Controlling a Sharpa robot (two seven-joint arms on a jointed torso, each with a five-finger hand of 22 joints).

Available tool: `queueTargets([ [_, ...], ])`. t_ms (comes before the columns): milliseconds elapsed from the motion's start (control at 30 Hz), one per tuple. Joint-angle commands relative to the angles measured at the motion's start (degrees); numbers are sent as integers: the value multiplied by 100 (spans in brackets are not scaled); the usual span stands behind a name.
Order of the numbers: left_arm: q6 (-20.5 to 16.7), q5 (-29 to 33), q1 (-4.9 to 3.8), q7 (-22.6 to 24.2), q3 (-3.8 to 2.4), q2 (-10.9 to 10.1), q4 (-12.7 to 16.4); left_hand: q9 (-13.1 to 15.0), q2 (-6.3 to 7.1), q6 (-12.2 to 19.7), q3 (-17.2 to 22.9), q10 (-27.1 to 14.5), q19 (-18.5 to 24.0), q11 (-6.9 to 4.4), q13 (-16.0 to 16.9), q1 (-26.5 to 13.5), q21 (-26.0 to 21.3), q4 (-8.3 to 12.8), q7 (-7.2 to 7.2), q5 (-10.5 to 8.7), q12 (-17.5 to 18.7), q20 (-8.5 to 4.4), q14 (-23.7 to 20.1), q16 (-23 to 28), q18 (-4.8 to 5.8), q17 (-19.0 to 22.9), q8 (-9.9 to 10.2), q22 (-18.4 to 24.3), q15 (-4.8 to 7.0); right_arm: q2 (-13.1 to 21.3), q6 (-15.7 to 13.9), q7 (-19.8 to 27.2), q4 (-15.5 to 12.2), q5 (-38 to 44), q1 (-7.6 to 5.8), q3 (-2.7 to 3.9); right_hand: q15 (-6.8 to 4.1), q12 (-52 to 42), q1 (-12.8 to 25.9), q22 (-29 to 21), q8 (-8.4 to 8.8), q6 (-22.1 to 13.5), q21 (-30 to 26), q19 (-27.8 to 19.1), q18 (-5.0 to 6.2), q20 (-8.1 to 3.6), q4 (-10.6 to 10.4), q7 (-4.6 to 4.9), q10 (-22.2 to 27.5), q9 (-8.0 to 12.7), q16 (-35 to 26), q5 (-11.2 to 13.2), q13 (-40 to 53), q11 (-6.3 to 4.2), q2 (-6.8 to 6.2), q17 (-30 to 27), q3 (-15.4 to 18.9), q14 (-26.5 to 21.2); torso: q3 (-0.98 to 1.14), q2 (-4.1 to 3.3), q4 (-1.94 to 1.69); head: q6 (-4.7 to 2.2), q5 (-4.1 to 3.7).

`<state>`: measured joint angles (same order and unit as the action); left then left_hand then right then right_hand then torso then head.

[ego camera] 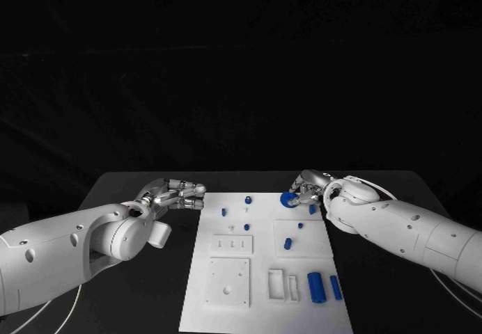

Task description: Assemble the parts on the task board

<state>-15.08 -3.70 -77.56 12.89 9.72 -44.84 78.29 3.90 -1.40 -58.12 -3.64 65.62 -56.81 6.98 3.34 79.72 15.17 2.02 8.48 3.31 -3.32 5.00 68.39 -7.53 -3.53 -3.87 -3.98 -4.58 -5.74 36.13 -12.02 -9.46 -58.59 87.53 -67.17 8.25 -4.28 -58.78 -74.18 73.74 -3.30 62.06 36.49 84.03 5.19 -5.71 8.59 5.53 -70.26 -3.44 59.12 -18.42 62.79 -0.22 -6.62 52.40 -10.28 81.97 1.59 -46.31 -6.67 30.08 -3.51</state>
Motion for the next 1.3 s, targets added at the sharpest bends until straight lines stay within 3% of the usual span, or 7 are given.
queueTargets([
  [33, 91, -22, -6, 21, -4, 0, 9, -7, -42, 27, -1, -41, 33, 8, 9, 5, 37, 40, -12, 28, -13, -9, -46, -23, 68, 0, 11, 9, -7, 1, 222, 33, 1, 93, 59, -27, -7, -39, 72, 27, -19, 147, -25, 251, -5, 18, 58, -23, -13, -13, 2, -12, 10, -41, 23, 7, -212, 36, -4, 5, 8, 8, 5],
  [200, 90, -24, -6, 17, -4, -4, 13, -7, -42, 27, -1, -41, 33, 8, 9, 5, 37, 40, -12, 28, -13, -9, -46, -23, 68, 0, 11, 9, -7, 8, 121, 35, -79, 246, 70, -28, -29, -51, 220, 83, -23, 289, -29, 256, -32, -8, 144, -60, -27, -16, 6, -82, 29, -72, -4, 24, -747, 42, -4, 5, 8, 2, 7],
  [400, 84, -25, -6, 17, -4, -9, 18, -6, -47, 40, 5, -42, 43, 9, 9, -6, 50, 53, -8, 33, -12, -7, -51, -28, 68, 0, 10, 8, -8, 33, -93, 24, -247, 365, 74, -28, -38, -56, 361, 135, -21, 324, -2, 266, -41, -19, 89, -74, -42, -16, 6, -238, 38, -88, -29, 37, -1041, 42, -7, 6, 0, -5, 5],
  [467, 80, -25, -6, 17, -4, -13, 20, -6, -47, 40, 5, -42, 43, 9, 9, -6, 50, 53, -8, 33, -12, -7, -51, -28, 68, 0, 10, 8, -8, 50, -202, 13, -329, 371, 74, -28, -46, -56, 501, 137, -23, 325, -9, 269, -38, -24, -84, -89, -51, -17, 3, -66, 36, -93, 1, 36, -1009, 42, -9, 5, -3, -9, 7],
  [633, 71, -26, -6, 19, -4, -23, 28, -6, -47, 40, 5, -42, 43, 9, 9, -6, 50, 53, -8, 33, -12, -7, -51, -28, 68, 0, 10, 8, -8, 114, -489, -73, -598, 441, 75, -28, -57, -54, 441, 154, -23, 322, -15, 278, -41, -36, -349, -97, -67, -18, 0, -57, 38, -100, -106, 50, -991, 47, -13, 7, 0, -21, 13],
  [967, 59, -27, -7, 21, -4, -36, 52, -5, -43, 40, 7, -41, 44, 8, 9, -1, 52, 60, -9, 34, -13, -7, -51, -29, 68, 0, 8, 8, -7, 135, -857, -334, -1194, 822, 74, -28, -60, -53, 302, 205, -25, 330, 116, 288, -44, -40, -837, -114, -117, -19, 25, 182, 33, -96, -223, 84, -418, 54, -8, 3, 1, -33, 34],
  [1300, 53, -27, -7, 20, -5, -30, 67, -5, -46, 31, 9, -43, 46, 8, 9, 0, 52, 61, -12, 34, -12, -7, -52, -28, 68, 0, 6, 8, -8, -151, -1055, -569, -1396, 1295, 75, -73, -58, -44, 230, 216, -24, 333, 144, 290, -45, -38, -1000, -116, -124, -18, 17, 342, 27, -95, -291, 77, -464, 54, -15, 0, -13, -45, 45],
])
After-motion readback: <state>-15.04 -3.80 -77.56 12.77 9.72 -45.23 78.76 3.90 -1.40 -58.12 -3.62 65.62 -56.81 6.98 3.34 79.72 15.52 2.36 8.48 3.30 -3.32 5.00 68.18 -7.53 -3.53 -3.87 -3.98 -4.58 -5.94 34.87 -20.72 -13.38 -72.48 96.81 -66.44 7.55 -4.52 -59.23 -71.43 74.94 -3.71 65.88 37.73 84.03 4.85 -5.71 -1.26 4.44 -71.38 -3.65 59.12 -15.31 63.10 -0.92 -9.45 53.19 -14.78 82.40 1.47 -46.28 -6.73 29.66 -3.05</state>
